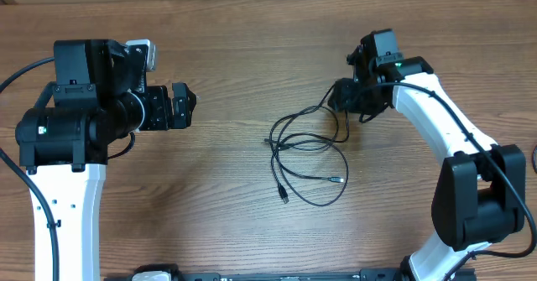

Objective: Untangle cables
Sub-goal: 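Grasp a cable from the remaining pile with the right gripper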

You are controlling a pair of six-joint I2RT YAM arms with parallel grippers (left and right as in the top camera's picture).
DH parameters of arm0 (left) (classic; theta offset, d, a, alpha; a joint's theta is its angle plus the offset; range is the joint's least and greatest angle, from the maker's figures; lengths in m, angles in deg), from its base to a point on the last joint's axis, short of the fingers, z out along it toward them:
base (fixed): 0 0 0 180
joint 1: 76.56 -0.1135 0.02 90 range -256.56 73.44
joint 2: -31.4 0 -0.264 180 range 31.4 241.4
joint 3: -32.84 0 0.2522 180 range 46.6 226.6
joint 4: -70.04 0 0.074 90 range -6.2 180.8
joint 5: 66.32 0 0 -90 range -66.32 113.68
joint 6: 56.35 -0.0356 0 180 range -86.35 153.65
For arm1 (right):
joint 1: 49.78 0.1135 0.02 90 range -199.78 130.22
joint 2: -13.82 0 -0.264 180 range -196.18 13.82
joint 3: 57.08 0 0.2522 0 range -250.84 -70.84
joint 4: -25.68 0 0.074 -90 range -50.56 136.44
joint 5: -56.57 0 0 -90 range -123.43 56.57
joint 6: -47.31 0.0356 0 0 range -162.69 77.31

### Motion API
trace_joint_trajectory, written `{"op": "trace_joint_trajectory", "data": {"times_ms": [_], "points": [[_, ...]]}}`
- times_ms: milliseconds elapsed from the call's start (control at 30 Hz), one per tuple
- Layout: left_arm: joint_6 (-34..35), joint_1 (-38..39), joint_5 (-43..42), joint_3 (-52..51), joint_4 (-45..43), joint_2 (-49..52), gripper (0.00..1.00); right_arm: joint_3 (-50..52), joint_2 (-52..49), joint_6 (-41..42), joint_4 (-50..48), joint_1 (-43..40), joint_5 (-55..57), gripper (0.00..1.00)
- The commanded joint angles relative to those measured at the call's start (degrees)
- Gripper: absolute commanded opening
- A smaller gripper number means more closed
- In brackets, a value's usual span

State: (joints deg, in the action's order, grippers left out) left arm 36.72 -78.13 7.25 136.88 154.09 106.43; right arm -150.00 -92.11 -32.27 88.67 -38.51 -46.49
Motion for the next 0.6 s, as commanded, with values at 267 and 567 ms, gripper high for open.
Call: {"op": "trace_joint_trajectory", "data": {"times_ms": [267, 567], "points": [[0.8, 0.2, 0.3, 0.7, 0.0, -0.1, 1.00, -23.4, 5.4, -1.6, 15.0, -0.1, 0.4, 0.04], [0.8, 0.2, 0.3, 0.7, 0.0, -0.1, 1.00, -52.0, 13.3, -1.5, 17.3, -0.1, -0.7, 0.04]]}}
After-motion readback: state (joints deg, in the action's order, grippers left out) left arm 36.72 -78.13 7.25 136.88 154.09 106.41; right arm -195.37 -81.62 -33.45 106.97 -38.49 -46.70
